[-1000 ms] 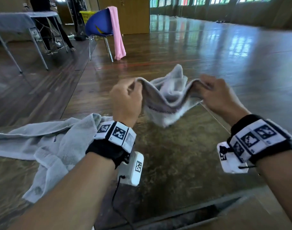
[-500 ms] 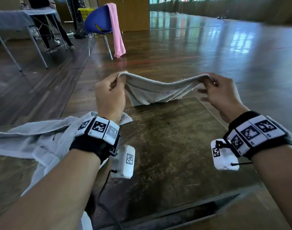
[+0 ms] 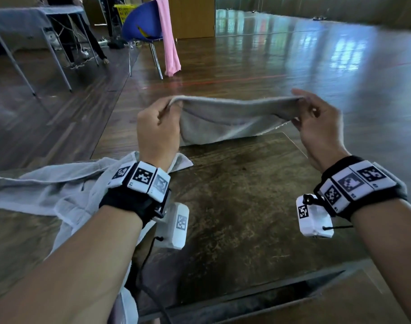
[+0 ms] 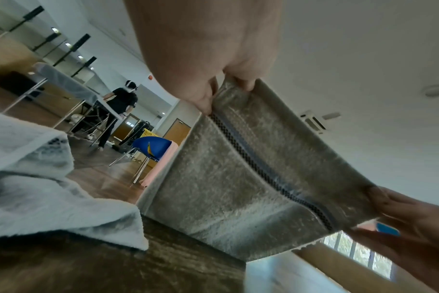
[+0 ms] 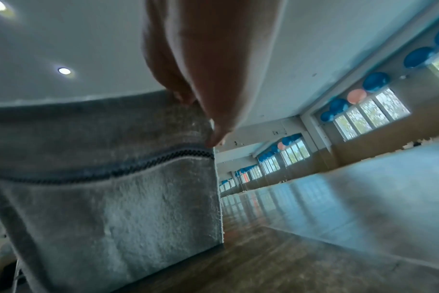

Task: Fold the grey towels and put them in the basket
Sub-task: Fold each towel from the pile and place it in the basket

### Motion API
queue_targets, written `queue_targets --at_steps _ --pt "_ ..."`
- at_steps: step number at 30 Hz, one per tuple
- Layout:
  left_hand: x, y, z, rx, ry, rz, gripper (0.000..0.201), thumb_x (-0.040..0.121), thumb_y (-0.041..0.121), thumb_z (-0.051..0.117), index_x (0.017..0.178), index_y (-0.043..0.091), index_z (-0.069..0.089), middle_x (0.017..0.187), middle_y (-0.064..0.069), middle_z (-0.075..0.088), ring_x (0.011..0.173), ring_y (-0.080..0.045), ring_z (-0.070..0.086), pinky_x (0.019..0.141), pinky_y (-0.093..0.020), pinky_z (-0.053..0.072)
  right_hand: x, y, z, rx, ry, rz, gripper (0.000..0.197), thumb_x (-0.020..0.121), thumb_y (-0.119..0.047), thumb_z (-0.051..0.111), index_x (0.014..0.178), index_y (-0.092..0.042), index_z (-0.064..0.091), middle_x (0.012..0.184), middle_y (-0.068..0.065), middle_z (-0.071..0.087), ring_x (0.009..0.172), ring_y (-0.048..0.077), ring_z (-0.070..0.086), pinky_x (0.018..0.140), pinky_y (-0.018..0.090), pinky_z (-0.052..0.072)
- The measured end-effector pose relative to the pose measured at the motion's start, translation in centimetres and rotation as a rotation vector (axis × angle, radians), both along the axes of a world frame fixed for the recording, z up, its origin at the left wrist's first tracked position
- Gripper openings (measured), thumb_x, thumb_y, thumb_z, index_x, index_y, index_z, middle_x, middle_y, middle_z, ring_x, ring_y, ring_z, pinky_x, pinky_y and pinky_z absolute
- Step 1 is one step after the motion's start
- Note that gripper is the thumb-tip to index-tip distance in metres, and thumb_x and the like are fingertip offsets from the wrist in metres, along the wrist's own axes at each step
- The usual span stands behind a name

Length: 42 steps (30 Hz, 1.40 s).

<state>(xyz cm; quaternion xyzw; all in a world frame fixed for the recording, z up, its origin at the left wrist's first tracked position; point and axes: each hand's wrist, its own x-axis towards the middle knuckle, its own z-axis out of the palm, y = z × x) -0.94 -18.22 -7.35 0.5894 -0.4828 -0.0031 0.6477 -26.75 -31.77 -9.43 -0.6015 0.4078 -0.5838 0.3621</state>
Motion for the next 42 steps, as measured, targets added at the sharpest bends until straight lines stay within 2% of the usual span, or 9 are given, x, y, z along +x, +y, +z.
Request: queue_targets --at_steps 3,8,16,20,24,27,30,36,42 --pt "0.5 -0.1 -0.9 0.087 0.024 -0.034 0.019 0.096 0.027 0.060 0.084 0.038 0.070 0.067 0.025 0.067 0.063 0.008 0.060 0.060 -0.009 0.045 -0.2 0.4 0.0 -0.079 0.199 -0.137 0.026 0.101 -0.032 0.058 0.113 -0.050 0.071 0.123 -0.008 0.070 0.105 0.022 0.072 0.075 0.032 0.059" --pt "0.7 -0.4 -2.9 0.365 0.161 -0.139 0.020 0.098 0.024 0.060 0.086 0.035 0.070 0.082 -0.004 0.072 0.078 -0.023 0.073 0.080 -0.043 0.061 -0.7 0.3 -2.9 0.370 0.058 0.002 0.020 0.099 -0.020 0.064 0.090 -0.031 0.078 0.120 0.008 0.069 0.075 0.034 0.077 0.065 0.036 0.063" --pt "0.4 -0.1 -0.9 -0.035 -0.006 -0.067 0.016 0.097 0.019 0.060 0.103 0.019 0.075 0.087 0.013 0.072 0.078 0.005 0.064 0.074 -0.013 0.050 -1.3 1.5 0.1 -0.204 0.008 -0.090 0.025 0.099 -0.022 0.065 0.102 -0.044 0.078 0.089 -0.021 0.075 0.084 -0.002 0.068 0.078 0.015 0.055" --pt "1.4 0.7 -2.9 0.328 -0.124 -0.052 0.020 0.099 0.029 0.059 0.081 0.028 0.068 0.056 0.016 0.059 0.051 0.006 0.050 0.054 -0.012 0.038 -2.4 2.4 -1.8 -0.141 0.300 -0.091 0.022 0.098 -0.021 0.066 0.108 -0.038 0.076 0.092 -0.015 0.076 0.073 -0.008 0.063 0.063 0.012 0.049" --pt "2.3 2.4 -6.5 0.701 -0.281 -0.225 0.025 0.096 0.023 0.064 0.086 0.002 0.073 0.084 -0.012 0.073 0.077 -0.022 0.067 0.076 -0.034 0.050 -4.9 3.7 -4.6 -0.034 0.724 0.046 0.017 0.095 -0.009 0.067 0.101 -0.016 0.081 0.094 0.009 0.079 0.088 0.019 0.072 0.085 0.033 0.055" --pt "2.4 4.1 -7.2 0.844 -0.316 -0.319 0.019 0.093 0.025 0.068 0.089 0.010 0.078 0.086 -0.009 0.075 0.084 -0.028 0.069 0.078 -0.036 0.051 -6.9 5.6 -5.2 -0.059 0.869 0.094 0.014 0.092 -0.010 0.072 0.101 -0.012 0.081 0.095 0.005 0.080 0.093 0.022 0.072 0.084 0.027 0.047" --pt "2.5 5.3 -6.6 0.843 -0.313 -0.351 0.020 0.093 0.030 0.067 0.087 0.015 0.078 0.083 -0.013 0.075 0.082 -0.035 0.068 0.074 -0.041 0.052 -8.1 7.1 -4.5 -0.066 0.862 0.107 0.011 0.092 -0.010 0.069 0.093 -0.016 0.079 0.084 0.001 0.076 0.086 0.024 0.068 0.078 0.029 0.044" --pt "0.8 7.6 -4.7 0.666 -0.343 -0.349 0.026 0.097 0.031 0.061 0.088 0.010 0.073 0.074 -0.007 0.069 0.065 -0.018 0.059 0.065 -0.031 0.043 -10.0 10.8 -2.5 -0.153 0.667 0.085 0.014 0.095 -0.007 0.064 0.085 -0.015 0.070 0.078 0.004 0.067 0.077 0.025 0.061 0.073 0.038 0.046" --pt "-1.2 9.3 -3.4 0.539 -0.267 -0.409 0.028 0.102 0.028 0.052 0.094 0.005 0.066 0.072 0.001 0.057 0.066 -0.007 0.049 0.066 -0.024 0.038 -12.0 13.9 -2.1 -0.212 0.550 0.061 0.022 0.096 -0.008 0.062 0.084 -0.026 0.065 0.073 -0.012 0.061 0.069 0.004 0.053 0.064 0.022 0.041"
